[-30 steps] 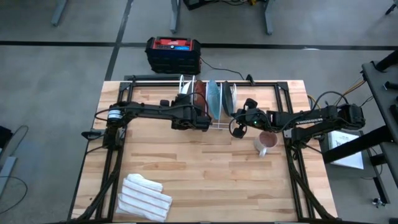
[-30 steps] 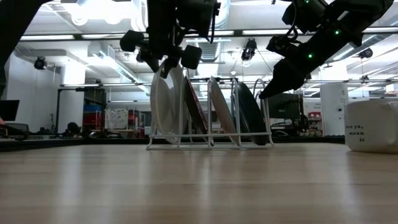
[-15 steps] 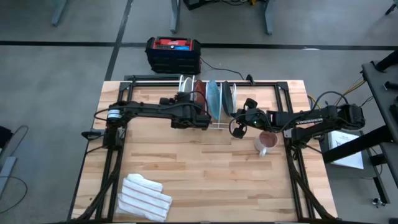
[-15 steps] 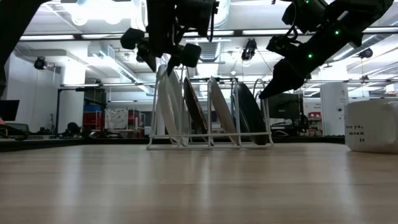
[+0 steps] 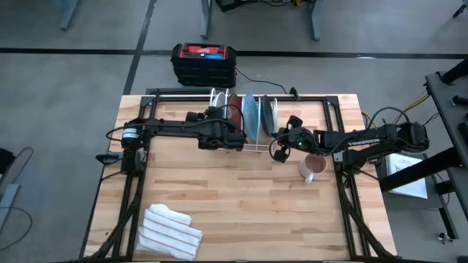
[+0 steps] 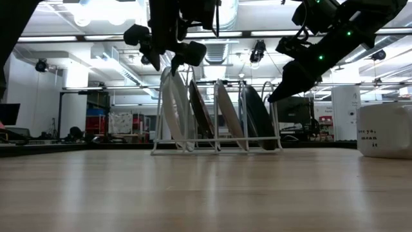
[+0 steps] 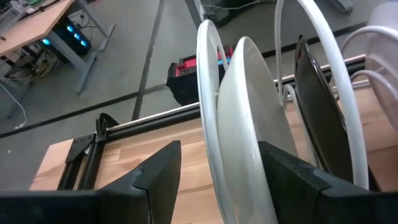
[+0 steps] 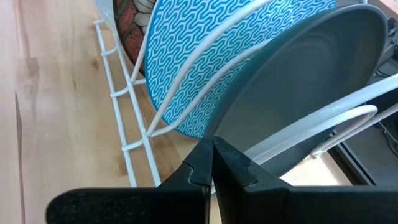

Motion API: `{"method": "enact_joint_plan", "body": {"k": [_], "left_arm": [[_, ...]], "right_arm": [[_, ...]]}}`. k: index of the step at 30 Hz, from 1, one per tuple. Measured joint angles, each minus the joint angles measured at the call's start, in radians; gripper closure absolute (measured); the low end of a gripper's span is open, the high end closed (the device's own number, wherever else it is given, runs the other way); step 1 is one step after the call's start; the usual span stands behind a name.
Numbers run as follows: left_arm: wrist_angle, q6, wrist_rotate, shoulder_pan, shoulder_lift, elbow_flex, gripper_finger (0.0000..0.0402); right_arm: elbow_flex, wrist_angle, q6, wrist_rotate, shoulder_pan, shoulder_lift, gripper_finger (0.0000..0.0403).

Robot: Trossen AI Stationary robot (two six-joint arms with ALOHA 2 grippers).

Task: Sort dishes
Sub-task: Put the white plate in the dish rack, then return to Home Position

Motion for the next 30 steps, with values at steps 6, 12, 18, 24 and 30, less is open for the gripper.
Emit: {"method": "enact_joint_plan", "body": {"k": [6, 12, 18, 24, 30], "left_arm": [[-0.001, 0.015, 0.005, 0.0, -0.005, 0.0, 0.0205], [0.0, 0.042, 0.007, -0.001, -0.006, 0.0, 0.0205], [0.001, 0.025, 0.014, 0.0, -0.011, 0.0, 0.0205], [-0.007, 0.028, 0.012, 0.002, -0.013, 0.064, 0.0205], [-0.005, 0.108, -0.001, 0.002, -0.013, 0.165, 0.0205]], "right_arm": [[0.0, 0.0, 0.008, 0.0, 0.0, 0.0, 0.0403], [0.0, 0.001, 0.013, 0.0, 0.0, 0.0, 0.0403], [0.0, 0.0, 0.017, 0.0, 0.0, 0.0, 0.0403], [0.0, 0.0, 0.023, 0.004, 0.0, 0.0, 0.0403], [0.0, 0.0, 0.023, 0.004, 0.0, 0.0, 0.0403]]}}
